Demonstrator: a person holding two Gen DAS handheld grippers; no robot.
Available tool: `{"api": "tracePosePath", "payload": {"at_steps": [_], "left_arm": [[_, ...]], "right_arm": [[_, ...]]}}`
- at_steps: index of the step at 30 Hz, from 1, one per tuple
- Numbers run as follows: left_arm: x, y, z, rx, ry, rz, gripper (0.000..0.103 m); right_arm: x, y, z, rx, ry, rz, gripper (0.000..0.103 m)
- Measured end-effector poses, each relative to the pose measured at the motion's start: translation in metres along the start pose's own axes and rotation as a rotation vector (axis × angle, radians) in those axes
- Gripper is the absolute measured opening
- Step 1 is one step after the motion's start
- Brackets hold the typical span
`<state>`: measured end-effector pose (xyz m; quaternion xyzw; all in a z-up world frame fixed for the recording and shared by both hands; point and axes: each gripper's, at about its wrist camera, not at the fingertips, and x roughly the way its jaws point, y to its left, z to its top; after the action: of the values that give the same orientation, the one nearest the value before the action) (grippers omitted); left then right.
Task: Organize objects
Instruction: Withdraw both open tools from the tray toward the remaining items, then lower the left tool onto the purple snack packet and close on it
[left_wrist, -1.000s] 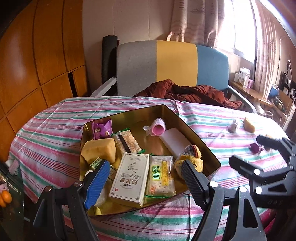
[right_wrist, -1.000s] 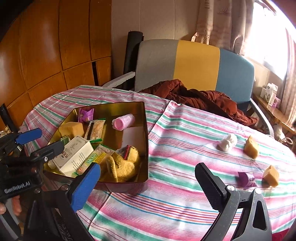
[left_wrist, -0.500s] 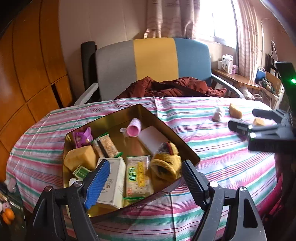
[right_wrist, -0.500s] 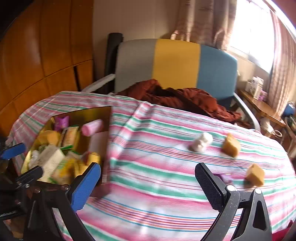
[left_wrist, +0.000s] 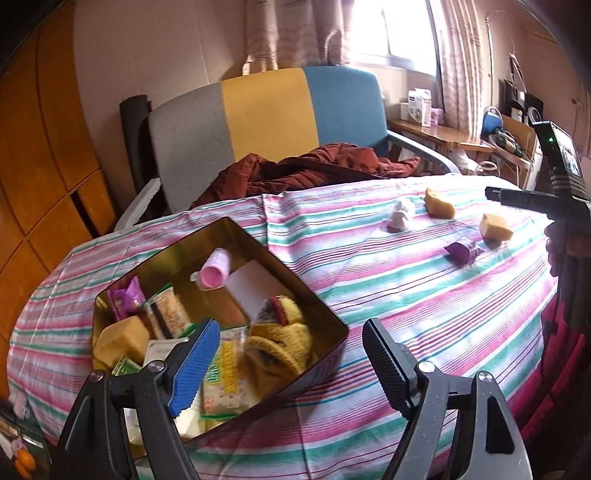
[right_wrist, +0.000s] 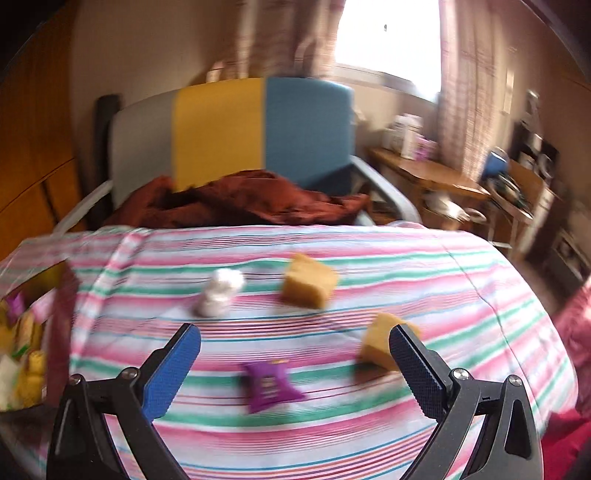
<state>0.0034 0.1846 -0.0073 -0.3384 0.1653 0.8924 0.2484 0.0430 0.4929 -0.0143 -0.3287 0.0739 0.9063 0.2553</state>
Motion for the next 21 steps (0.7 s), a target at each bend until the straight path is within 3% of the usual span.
{"api": "tracePosePath", "payload": {"at_steps": [6,16,21], "left_arm": [[0.016,-0.024,0.011,0.043,0.031,-0.042,0.081],[0.046,-0.078,0.029,0.134,0.073,-0.160,0.081],[0.069,-0.104,0.039,0.145,0.122,-0.249,0.074]], "right_arm": [[0.005,-0.059,0.000,0.256,0.005,-0.048,0.103],[0.008,-0.088,-0.007,0.413,0.053,-0.034,0.103],[0.013,-0.105,-0.013,0.500,0.099,-0.048,0.103]]}}
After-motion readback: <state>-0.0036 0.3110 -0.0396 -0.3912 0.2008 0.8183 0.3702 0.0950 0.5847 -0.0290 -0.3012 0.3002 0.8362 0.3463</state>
